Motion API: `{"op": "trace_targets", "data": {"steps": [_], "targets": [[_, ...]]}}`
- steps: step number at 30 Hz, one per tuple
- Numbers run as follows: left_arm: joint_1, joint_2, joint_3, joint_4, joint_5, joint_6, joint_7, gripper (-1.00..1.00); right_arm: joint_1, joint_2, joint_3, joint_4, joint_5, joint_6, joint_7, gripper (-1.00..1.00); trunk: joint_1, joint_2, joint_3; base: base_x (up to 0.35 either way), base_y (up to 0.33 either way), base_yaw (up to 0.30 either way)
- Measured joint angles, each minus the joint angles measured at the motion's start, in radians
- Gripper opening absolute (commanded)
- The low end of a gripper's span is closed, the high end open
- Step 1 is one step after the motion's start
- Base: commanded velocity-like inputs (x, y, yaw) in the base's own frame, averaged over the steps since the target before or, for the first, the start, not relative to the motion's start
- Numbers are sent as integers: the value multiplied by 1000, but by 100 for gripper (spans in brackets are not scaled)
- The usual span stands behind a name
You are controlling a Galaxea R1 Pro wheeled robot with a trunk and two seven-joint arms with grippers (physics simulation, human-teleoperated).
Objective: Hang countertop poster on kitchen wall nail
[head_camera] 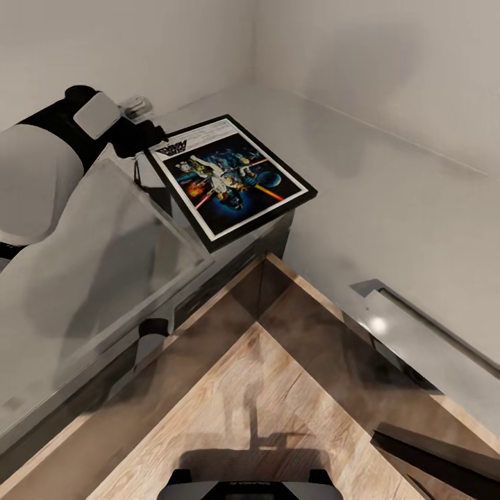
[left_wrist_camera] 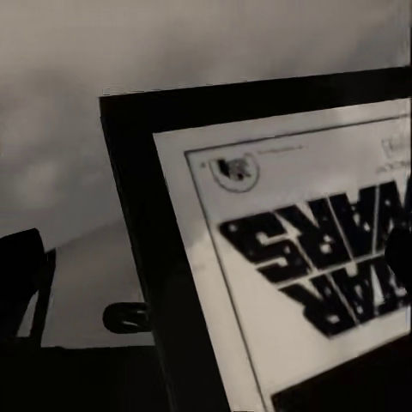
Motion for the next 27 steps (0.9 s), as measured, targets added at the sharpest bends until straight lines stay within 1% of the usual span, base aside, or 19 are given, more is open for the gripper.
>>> {"op": "trace_targets", "data": {"steps": [2,3,4,6,8,11,16,27], "targets": [[0,-12,1,-71,-1,15,4,100,0,-1,0,0,0,0,0,100,0,0,0,0,0,0],[0,-25,2,-117,-1,42,6,100,0,-1,-1,0,0,0,0,100,0,0,0,0,0,0],[0,-33,-1,-140,-2,59,6,100,0,-2,0,0,0,0,-1,100,0,0,0,0,0,0],[0,-43,-1,-155,-3,70,6,100,0,-2,0,0,0,0,-1,100,0,0,0,0,0,0],[0,-60,0,-171,-3,81,7,100,0,-2,0,0,0,-1,-1,100,0,0,0,0,0,0],[0,-76,-1,-179,-3,87,7,100,0,-2,0,0,0,-1,-1,100,0,0,0,53,0,0],[0,-82,0,-181,-4,89,6,100,0,-2,0,0,0,-1,-1,100,0,0,0,108,0,0],[0,-83,13,-177,-4,86,5,100,0,-2,1,0,0,-1,-1,100,0,0,0,30,0,0]]}}
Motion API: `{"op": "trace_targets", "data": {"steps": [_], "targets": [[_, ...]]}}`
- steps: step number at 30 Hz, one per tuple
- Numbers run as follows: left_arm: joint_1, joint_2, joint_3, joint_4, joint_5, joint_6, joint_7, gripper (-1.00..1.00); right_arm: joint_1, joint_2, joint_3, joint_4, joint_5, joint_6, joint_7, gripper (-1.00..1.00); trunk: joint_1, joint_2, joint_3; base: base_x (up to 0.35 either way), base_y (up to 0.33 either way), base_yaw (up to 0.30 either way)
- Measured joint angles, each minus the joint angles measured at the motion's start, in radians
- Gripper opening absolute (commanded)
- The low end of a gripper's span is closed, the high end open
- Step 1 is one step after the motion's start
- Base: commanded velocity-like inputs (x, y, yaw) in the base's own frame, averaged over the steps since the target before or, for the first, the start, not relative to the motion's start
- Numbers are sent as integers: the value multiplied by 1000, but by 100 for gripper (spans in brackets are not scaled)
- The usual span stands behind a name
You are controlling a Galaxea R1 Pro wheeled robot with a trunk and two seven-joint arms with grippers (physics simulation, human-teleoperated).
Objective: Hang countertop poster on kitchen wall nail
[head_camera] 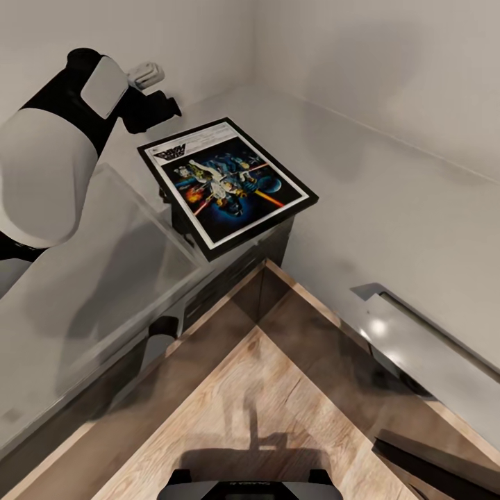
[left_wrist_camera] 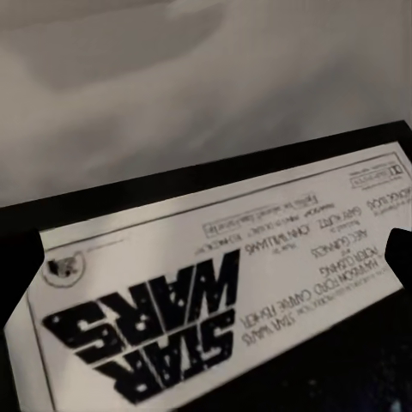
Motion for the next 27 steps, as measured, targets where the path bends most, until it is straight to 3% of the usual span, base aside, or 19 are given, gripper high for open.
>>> {"op": "trace_targets", "data": {"steps": [27], "targets": [[0,0,3,38,0,-3,-1,100,0,0,0,0,0,0,0,100,0,0,0,39,0,0]]}}
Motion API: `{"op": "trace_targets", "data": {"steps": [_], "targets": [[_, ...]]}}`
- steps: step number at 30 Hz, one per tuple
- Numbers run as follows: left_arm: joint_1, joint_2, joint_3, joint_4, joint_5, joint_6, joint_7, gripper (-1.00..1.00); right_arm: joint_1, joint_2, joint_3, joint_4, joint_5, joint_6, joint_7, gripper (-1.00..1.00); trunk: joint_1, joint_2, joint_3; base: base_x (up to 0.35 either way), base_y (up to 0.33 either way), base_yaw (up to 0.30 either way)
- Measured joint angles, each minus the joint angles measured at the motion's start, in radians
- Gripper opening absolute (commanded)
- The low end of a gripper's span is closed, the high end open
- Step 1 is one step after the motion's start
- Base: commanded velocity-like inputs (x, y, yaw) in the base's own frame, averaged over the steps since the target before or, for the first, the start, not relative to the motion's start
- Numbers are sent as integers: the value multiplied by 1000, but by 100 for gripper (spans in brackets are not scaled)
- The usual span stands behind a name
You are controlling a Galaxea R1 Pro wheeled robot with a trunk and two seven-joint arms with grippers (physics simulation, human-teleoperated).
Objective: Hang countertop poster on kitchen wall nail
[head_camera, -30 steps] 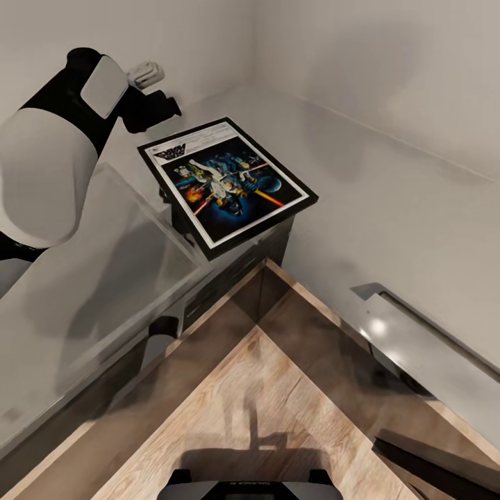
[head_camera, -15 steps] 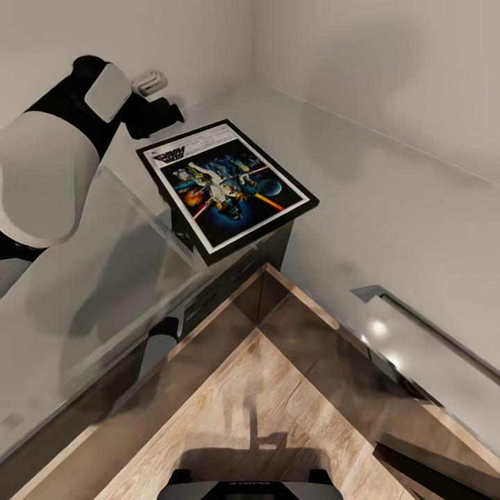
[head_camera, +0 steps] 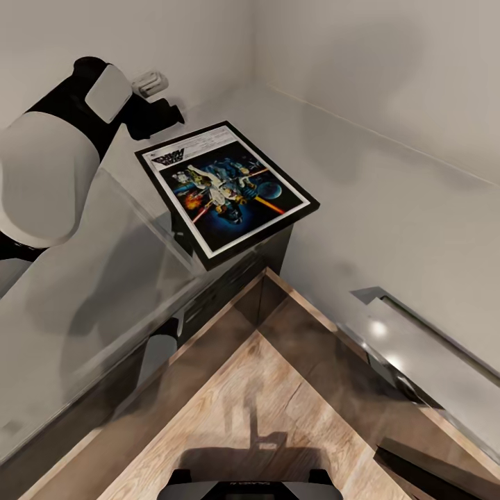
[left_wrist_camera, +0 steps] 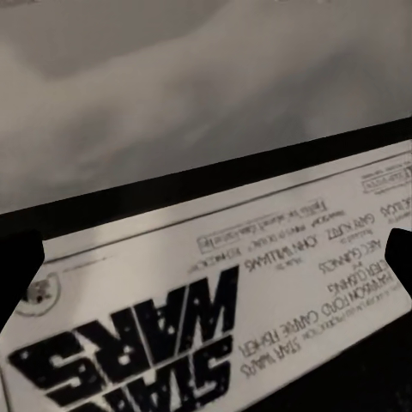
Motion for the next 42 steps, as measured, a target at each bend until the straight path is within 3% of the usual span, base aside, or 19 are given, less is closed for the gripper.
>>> {"op": "trace_targets", "data": {"steps": [25,42], "targets": [[0,0,-2,0,-1,-3,0,100,0,0,0,0,1,0,0,100,0,0,-1,48,0,0],[0,-6,-9,-1,-4,-59,1,100,0,0,0,0,1,0,0,100,0,0,-25,0,0,0]]}}
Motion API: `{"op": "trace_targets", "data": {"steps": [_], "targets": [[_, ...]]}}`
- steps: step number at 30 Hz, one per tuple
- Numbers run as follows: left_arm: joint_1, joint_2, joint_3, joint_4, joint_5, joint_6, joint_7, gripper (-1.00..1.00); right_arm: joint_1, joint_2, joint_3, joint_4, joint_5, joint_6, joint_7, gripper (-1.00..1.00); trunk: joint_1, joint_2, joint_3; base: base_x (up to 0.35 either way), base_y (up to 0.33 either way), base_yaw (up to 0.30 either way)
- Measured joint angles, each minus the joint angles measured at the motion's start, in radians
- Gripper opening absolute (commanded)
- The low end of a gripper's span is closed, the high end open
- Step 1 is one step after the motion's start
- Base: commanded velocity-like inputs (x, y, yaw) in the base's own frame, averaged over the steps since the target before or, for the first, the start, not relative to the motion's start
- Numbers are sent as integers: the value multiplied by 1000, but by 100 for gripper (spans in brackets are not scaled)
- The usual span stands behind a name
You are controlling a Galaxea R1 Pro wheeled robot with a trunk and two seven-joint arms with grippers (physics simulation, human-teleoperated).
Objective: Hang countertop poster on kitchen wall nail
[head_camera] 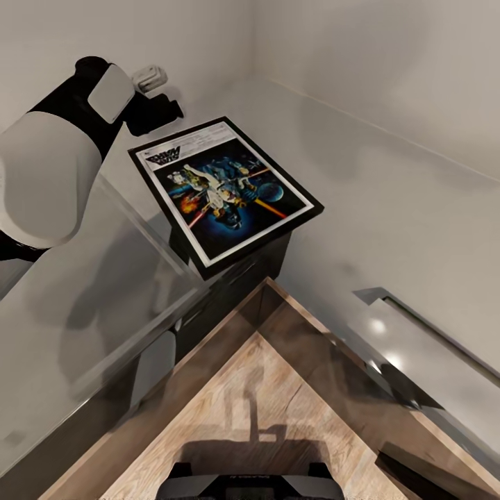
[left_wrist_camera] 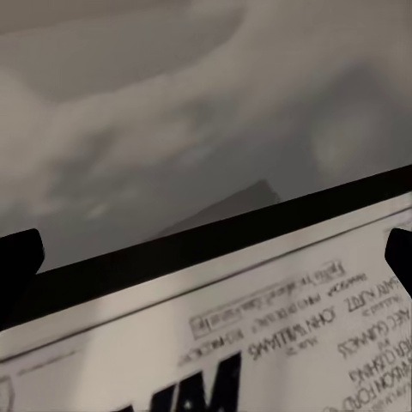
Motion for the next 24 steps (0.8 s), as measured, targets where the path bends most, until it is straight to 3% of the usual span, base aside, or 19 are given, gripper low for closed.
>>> {"op": "trace_targets", "data": {"steps": [24], "targets": [[0,0,-14,-13,-2,-4,3,100,0,0,0,0,0,0,0,100,0,0,-12,0,0,0]]}}
